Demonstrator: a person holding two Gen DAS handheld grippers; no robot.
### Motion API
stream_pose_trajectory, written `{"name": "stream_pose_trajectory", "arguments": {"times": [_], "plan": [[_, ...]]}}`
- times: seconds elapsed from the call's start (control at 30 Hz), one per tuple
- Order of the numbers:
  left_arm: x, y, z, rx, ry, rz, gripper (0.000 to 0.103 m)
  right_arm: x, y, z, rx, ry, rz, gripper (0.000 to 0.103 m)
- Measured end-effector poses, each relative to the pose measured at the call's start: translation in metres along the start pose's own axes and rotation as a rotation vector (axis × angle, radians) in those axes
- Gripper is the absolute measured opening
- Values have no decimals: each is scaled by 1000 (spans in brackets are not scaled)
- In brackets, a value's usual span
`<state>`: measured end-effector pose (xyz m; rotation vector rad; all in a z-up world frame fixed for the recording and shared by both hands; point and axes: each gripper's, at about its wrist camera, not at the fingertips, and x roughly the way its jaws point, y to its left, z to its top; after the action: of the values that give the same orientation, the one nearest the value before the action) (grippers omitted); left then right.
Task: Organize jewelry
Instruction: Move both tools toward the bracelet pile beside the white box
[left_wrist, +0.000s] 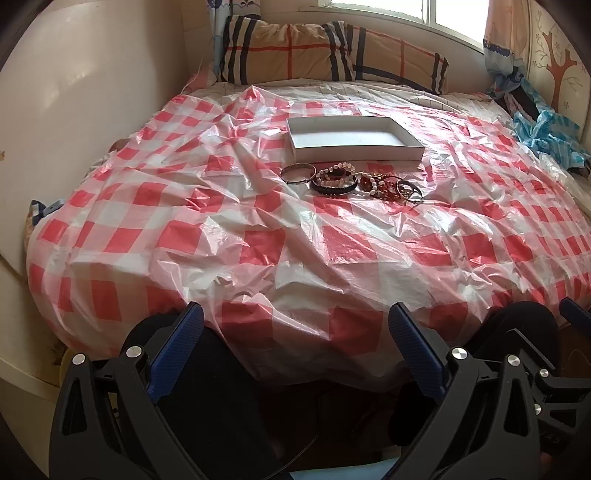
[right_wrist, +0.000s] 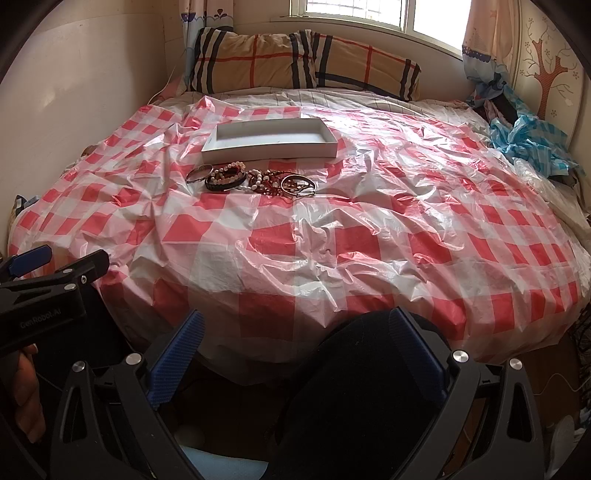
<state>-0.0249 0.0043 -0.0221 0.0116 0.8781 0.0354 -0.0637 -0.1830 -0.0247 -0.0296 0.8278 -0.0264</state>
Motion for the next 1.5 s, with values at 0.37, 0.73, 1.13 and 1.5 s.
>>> {"name": "stream_pose_trajectory", "arguments": {"times": [0.37, 0.73, 1.13, 1.5], "plan": [[-3, 5, -1, 17, -10, 3, 97, -1, 0, 1, 1, -5, 1, 96], [-5, 3, 1, 29, -10, 19, 96, -2, -1, 2, 2, -8, -1, 96], [-4, -3, 5, 70, -19, 82, 97, 0, -7, 4, 28, -66, 8, 96], [10, -1, 7, 62, -12, 100, 97, 10, 3, 8, 8, -88, 20, 96]]}}
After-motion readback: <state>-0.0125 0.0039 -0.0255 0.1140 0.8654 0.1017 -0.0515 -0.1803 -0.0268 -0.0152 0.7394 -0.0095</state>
